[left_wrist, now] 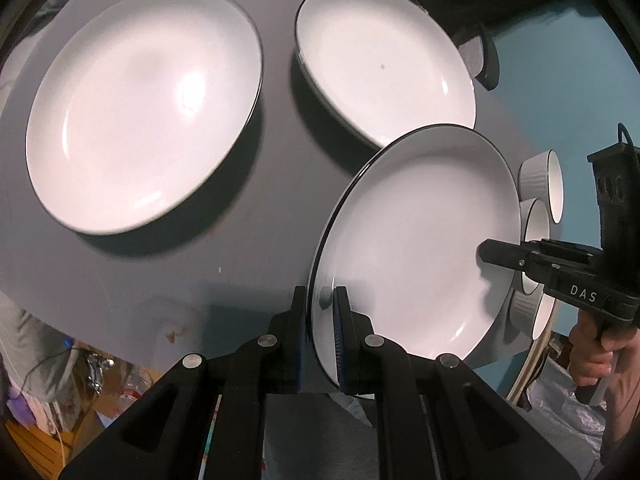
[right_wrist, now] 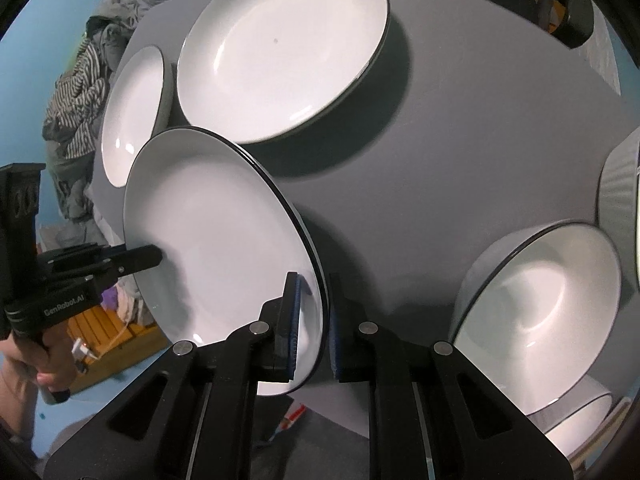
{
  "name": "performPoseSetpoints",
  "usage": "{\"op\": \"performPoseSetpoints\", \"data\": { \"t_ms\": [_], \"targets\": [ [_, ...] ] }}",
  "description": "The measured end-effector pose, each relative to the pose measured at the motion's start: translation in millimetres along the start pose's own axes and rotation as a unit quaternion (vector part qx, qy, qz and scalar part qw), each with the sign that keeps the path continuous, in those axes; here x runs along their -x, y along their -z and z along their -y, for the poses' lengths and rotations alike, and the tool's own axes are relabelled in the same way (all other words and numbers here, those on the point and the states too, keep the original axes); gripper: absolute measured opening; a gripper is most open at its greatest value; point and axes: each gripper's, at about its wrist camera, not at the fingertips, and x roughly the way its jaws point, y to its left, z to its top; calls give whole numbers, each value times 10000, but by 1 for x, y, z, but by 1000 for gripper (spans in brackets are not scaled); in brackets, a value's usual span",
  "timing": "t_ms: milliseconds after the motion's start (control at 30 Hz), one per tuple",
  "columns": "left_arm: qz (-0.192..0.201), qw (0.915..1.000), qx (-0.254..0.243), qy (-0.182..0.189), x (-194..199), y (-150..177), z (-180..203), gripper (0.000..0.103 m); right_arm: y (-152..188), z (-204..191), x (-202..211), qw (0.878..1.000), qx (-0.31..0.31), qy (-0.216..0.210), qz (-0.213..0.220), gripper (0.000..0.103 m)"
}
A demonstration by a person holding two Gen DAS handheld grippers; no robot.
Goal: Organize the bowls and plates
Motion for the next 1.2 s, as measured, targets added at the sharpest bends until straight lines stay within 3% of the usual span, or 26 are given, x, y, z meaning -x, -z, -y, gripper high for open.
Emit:
{"op": "performPoseSetpoints", "data": {
  "t_ms": [633,1200],
  "targets": [
    [357,9992,-100,-174,19,-73,17,11,-57,8,29,9989,-112,49,454,13],
    [301,9983,34,-501,13,-132,10,11,-115,14,26,9990,-161,60,417,14]
  ]
}}
